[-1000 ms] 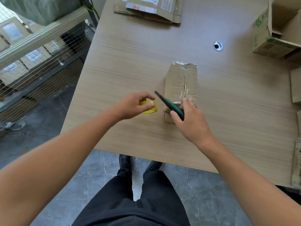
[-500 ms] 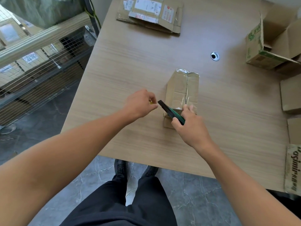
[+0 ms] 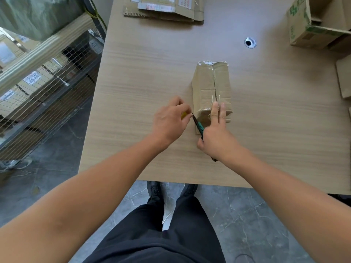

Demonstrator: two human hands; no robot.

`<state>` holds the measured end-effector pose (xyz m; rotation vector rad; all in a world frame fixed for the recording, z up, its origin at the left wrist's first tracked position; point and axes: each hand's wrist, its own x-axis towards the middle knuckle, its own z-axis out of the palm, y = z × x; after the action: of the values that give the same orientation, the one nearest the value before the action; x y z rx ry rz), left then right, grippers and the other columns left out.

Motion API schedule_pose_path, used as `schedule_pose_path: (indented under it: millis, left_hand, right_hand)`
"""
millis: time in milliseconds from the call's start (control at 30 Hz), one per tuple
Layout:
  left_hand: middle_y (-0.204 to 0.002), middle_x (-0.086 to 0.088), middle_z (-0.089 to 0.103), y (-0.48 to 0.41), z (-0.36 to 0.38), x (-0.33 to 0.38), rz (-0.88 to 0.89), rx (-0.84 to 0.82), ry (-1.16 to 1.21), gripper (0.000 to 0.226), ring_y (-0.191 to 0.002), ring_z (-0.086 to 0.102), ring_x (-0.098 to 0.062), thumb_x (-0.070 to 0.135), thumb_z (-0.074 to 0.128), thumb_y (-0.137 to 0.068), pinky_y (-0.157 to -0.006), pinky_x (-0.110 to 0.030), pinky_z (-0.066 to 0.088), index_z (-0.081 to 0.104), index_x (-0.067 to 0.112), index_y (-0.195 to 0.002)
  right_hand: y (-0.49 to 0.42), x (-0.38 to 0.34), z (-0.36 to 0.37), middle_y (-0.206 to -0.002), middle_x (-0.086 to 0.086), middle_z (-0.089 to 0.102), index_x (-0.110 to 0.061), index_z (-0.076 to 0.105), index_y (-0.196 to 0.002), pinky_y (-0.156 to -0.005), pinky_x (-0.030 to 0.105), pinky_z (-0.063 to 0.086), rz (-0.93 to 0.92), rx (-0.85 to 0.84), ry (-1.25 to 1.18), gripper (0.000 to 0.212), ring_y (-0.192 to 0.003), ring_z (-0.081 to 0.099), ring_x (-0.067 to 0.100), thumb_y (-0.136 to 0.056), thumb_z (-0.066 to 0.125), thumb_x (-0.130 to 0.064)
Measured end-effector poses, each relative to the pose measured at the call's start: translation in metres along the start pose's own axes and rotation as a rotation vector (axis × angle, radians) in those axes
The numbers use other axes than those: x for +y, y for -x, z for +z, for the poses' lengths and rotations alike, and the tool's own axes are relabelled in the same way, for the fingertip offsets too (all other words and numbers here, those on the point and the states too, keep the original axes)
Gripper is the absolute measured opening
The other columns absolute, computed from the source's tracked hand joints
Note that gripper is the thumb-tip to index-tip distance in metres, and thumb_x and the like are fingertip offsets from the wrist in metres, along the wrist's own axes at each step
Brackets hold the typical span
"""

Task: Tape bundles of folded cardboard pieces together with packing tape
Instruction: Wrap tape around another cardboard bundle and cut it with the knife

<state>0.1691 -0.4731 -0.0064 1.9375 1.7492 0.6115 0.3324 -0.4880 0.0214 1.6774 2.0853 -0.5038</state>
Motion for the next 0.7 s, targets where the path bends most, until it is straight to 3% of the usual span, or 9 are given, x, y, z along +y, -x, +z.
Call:
schedule_pose_path:
  millis: [100, 167, 267, 367, 467, 567, 633, 700]
  left_hand:
    - [-0.104, 0.006, 0.061, -0.001, 0.0, 0.001, 0.117, 0.05, -0.08, 0.011, -0.068, 0.058, -0.027, 0.031, 0.067, -0.093, -0.067, -0.03, 0.037, 0.071, 0.02, -0.093]
    - [-0.103, 0.002, 0.064, 0.0, -0.002, -0.001, 0.207, 0.055, -0.128, 0.012, -0.067, 0.06, -0.029, 0.028, 0.068, -0.092, -0.071, -0.031, 0.038, 0.072, 0.016, -0.092]
    - [-0.104, 0.002, 0.063, 0.001, -0.009, -0.004, 0.205, 0.082, -0.059, 0.012, -0.071, 0.06, -0.024, 0.029, 0.069, -0.093, -0.074, -0.03, 0.038, 0.072, 0.018, -0.093]
    - [-0.102, 0.003, 0.062, -0.005, -0.016, 0.003, 0.307, 0.175, -0.023, 0.012, -0.075, 0.058, -0.019, 0.032, 0.069, -0.093, -0.074, -0.026, 0.037, 0.071, 0.02, -0.093]
    - [-0.113, 0.0, 0.058, -0.025, -0.038, -0.015, 0.142, 0.206, -0.032, 0.019, -0.082, 0.061, -0.028, 0.037, 0.063, -0.096, -0.074, -0.035, 0.045, 0.067, 0.019, -0.1]
    - [-0.133, 0.001, 0.05, -0.049, -0.061, -0.046, -0.074, 0.152, -0.028, 0.036, -0.1, 0.061, -0.032, 0.048, 0.054, -0.099, -0.083, -0.043, 0.046, 0.058, 0.017, -0.115]
    - [-0.143, 0.006, 0.045, -0.06, -0.066, -0.048, -0.046, 0.137, -0.037, 0.043, -0.11, 0.06, -0.026, 0.054, 0.056, -0.095, -0.086, -0.042, 0.044, 0.053, 0.018, -0.118]
    - [-0.151, 0.01, 0.041, -0.069, -0.064, -0.038, 0.134, 0.082, -0.06, 0.045, -0.111, 0.061, -0.025, 0.057, 0.06, -0.09, -0.086, -0.042, 0.044, 0.053, 0.02, -0.116]
  right_hand:
    - [0.0, 0.002, -0.002, -0.161, 0.02, -0.035, -0.011, 0.053, -0.086, -0.109, 0.05, 0.043, 0.05, -0.014, -0.018, 0.02, -0.147, -0.035, 0.041, -0.094, 0.056, -0.03]
    - [0.0, 0.0, -0.003, -0.162, 0.014, -0.035, -0.013, 0.06, -0.093, -0.101, 0.05, 0.049, 0.085, 0.004, -0.017, 0.016, -0.148, -0.035, 0.035, -0.093, 0.057, -0.028]
    - [-0.002, -0.008, 0.0, -0.16, 0.016, -0.039, -0.007, 0.067, -0.105, -0.092, 0.048, 0.054, 0.11, 0.003, 0.008, 0.023, -0.146, -0.038, 0.038, -0.093, 0.059, -0.024]
    - [-0.003, -0.012, 0.002, -0.154, 0.016, -0.047, -0.006, 0.067, -0.104, -0.095, 0.049, 0.051, 0.132, -0.005, -0.047, 0.022, -0.141, -0.045, 0.039, -0.09, 0.061, -0.022]
    - [-0.003, 0.008, 0.004, -0.156, 0.009, -0.046, -0.012, 0.052, -0.067, -0.11, 0.053, 0.039, 0.012, 0.011, -0.124, 0.034, -0.145, -0.041, 0.032, -0.086, 0.063, -0.037]
    - [0.006, 0.039, 0.006, -0.161, -0.007, -0.035, -0.017, 0.054, -0.061, -0.123, 0.058, 0.015, -0.152, 0.058, -0.24, 0.035, -0.151, -0.031, 0.012, -0.085, 0.065, -0.04]
    - [0.008, 0.051, 0.008, -0.168, -0.012, -0.018, -0.014, 0.06, -0.065, -0.125, 0.057, 0.002, -0.229, 0.099, -0.392, 0.031, -0.151, -0.024, 0.002, -0.085, 0.064, -0.038]
    - [0.008, 0.058, 0.009, -0.17, -0.011, 0.003, -0.014, 0.061, -0.068, -0.126, 0.053, -0.005, -0.292, 0.156, -0.581, 0.026, -0.154, -0.012, 0.0, -0.083, 0.058, -0.035]
